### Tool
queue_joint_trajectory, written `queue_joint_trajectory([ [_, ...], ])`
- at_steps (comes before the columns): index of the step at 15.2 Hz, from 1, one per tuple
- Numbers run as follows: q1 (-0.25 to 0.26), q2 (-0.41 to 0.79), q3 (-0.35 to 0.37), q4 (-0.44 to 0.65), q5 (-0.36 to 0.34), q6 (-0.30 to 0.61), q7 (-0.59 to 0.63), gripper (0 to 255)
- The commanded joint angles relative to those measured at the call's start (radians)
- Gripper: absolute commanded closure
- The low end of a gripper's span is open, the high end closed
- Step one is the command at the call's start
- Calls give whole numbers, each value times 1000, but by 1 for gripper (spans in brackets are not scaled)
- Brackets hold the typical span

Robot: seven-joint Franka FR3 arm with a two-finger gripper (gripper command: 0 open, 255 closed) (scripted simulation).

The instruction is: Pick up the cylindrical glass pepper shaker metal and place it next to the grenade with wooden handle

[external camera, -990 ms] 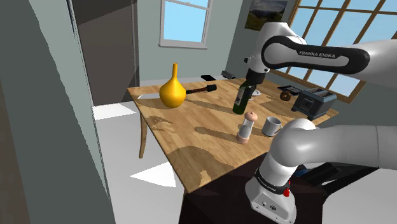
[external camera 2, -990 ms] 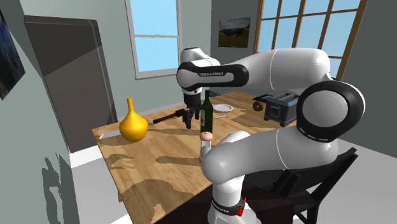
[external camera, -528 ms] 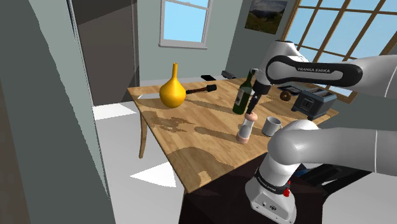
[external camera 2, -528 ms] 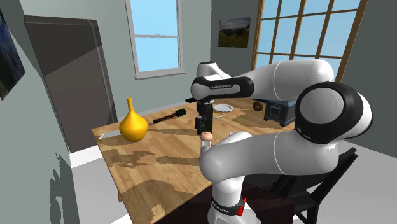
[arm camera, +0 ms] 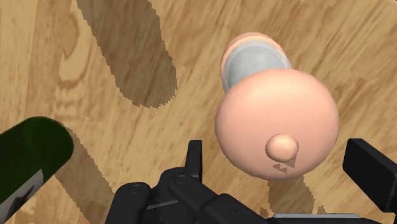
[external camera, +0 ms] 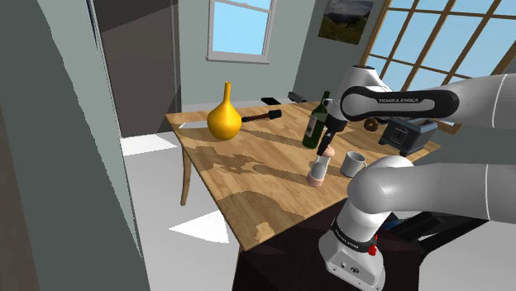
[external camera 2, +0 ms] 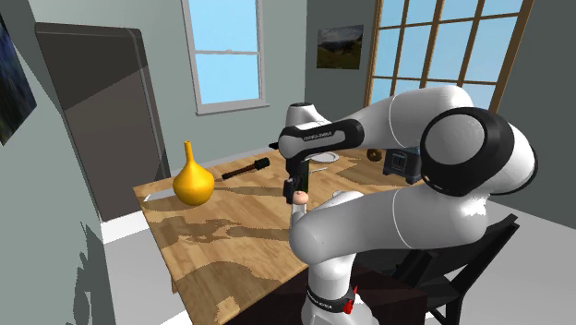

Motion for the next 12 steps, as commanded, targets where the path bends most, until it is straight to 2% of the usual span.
queue_joint_trajectory([
  [1, -2, 4, -4, -5, -4, 9, 0, 0],
  [6, -2, 4, -4, -5, -4, 9, 0, 0],
  [7, -2, 4, -4, -5, -4, 9, 0, 255],
  [12, -2, 4, -4, -5, -4, 10, 0, 255],
])
